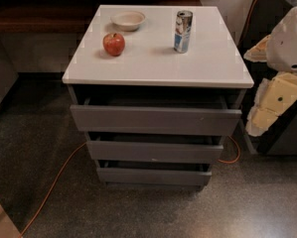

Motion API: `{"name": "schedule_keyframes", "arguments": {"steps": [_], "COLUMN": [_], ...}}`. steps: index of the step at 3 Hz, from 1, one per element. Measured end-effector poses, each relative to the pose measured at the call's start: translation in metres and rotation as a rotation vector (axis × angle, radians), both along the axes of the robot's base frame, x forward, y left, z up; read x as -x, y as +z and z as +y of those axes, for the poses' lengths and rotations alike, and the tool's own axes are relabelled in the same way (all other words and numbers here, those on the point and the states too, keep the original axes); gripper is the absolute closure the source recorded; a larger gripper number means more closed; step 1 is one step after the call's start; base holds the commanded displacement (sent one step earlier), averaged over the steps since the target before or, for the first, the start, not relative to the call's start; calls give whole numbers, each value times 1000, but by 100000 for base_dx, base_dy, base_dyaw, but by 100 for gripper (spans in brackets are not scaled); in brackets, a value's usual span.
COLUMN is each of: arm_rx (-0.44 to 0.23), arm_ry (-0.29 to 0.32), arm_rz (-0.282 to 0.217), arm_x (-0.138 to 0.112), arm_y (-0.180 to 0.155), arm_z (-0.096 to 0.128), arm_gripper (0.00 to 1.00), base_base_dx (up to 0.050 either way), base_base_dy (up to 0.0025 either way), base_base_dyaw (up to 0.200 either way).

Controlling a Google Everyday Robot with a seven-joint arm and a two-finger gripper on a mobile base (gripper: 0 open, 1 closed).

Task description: Place redbull can into middle drawer

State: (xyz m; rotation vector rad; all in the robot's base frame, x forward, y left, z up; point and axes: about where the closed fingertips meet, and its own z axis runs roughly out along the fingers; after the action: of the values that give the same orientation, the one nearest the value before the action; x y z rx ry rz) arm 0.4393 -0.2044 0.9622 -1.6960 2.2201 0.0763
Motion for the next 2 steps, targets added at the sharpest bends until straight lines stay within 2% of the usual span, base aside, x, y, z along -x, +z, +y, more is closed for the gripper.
{"name": "schedule_keyframes", "arguments": {"steps": [1, 2], "arm_rx": [-46, -99], "arm_ry": [12, 43], "arm_rz": [19, 27], "arm_x": [10, 30], "arm_y": [-25, -70], "arm_z": [13, 32], "arm_gripper": [0, 0], "base_base_dx": [0, 0], "base_base_dy": [0, 0], "base_base_dyaw": [0, 0]}}
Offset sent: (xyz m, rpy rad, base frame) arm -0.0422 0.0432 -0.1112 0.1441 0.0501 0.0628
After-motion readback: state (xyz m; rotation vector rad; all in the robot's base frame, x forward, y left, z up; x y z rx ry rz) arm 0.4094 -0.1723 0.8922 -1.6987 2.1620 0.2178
